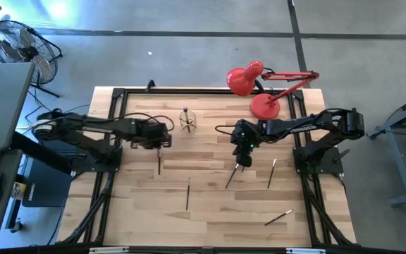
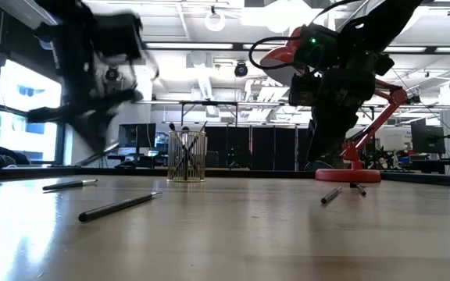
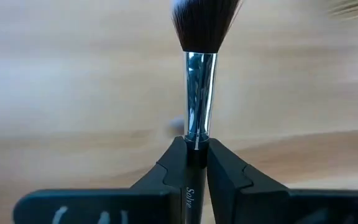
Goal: Put items in baskets/containers
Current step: Put the powder brush into the wire organizer
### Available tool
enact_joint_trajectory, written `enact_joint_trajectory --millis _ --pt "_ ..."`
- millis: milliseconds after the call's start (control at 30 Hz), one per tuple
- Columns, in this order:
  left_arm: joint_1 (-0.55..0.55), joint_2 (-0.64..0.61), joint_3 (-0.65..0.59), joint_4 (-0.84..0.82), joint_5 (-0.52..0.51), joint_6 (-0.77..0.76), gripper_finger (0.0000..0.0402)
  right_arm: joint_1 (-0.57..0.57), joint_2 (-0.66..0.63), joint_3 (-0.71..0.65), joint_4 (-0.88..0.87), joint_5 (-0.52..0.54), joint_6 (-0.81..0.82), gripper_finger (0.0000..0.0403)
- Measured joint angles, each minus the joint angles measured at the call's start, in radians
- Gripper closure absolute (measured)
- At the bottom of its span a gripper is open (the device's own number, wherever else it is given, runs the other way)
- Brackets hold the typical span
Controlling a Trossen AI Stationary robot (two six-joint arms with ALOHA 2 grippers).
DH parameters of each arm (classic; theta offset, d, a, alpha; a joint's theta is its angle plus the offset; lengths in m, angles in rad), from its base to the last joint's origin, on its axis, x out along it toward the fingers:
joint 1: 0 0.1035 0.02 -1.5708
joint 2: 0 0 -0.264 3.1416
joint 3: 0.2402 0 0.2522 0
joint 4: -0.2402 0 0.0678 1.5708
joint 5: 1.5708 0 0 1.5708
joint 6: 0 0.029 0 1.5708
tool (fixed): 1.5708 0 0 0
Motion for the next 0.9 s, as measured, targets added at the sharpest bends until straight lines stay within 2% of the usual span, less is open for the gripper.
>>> enact_joint_trajectory --millis 167,300,433,600,767,900 --pt "-0.024 -0.153 0.001 0.084 -0.191 0.128 0.0371 0.0 0.0 0.0 0.01 0.01 0.007 0.0401" --pt "0.01 -0.258 -0.005 0.2 -0.227 0.344 0.0371 0.0 0.0 0.0 0.026 0.028 0.047 0.0399" --pt "0.074 -0.321 -0.033 0.481 -0.181 0.611 0.0371 0.0 0.0 0.0 0.057 0.036 0.059 0.0401" --pt "0.173 -0.296 -0.043 0.718 -0.086 0.952 0.0371 0.0 0.0 0.0 0.143 0.085 0.139 0.0399" --pt "0.242 -0.204 -0.044 0.794 0.059 1.208 0.0366 0.0 0.0 0.0 0.245 0.163 0.228 0.0401" --pt "0.304 -0.123 -0.044 0.805 0.124 1.288 0.0368 -0.001 0.0 0.0 0.327 0.226 0.28 0.04"
